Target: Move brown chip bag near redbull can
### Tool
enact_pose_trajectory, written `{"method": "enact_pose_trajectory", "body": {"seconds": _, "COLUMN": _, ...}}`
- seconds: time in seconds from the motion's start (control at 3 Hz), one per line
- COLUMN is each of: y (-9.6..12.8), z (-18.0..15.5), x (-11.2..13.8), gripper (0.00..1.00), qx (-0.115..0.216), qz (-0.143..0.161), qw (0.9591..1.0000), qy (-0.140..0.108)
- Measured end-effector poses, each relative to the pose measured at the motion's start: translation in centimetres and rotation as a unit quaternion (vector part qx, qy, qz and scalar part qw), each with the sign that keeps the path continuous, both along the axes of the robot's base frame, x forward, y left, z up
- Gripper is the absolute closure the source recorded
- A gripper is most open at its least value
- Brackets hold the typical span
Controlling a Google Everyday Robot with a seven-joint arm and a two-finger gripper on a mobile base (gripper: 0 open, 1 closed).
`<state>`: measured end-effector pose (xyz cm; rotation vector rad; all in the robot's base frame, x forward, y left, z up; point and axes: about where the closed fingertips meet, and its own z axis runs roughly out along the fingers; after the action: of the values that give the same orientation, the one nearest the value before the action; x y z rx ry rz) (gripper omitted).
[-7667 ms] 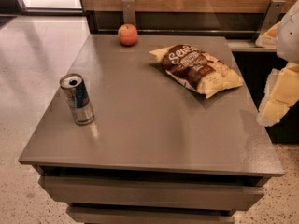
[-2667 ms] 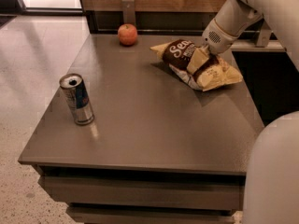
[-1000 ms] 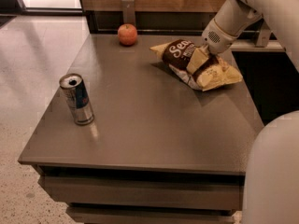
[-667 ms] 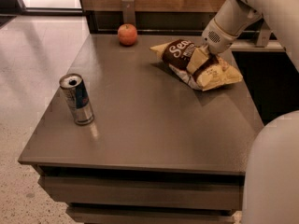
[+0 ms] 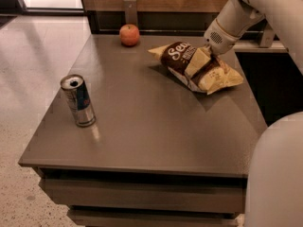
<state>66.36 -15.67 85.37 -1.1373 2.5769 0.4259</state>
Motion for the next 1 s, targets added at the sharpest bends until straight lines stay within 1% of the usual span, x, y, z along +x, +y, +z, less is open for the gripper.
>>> {"method": "enact_pose_trajectory", "body": {"seconds": 0.33, "y": 0.22, "z": -0.47, "x": -0.05, "gripper": 0.0, "qx": -0.002, "qz": 0.003, "qw": 1.0, "qy": -0.001}}
{"method": "enact_pose_trajectory", "body": {"seconds": 0.67, "y": 0.38, "z": -0.85, "x": -0.14, "gripper": 0.0, "qx": -0.002, "qz": 0.005, "qw": 1.0, "qy": 0.001}}
{"method": "enact_pose_trajectory", "body": {"seconds": 1.0, "y": 0.53, "z": -1.11, "x": -0.24, "gripper": 0.18, "qx": -0.006, "qz": 0.006, "qw": 1.0, "qy": -0.001}}
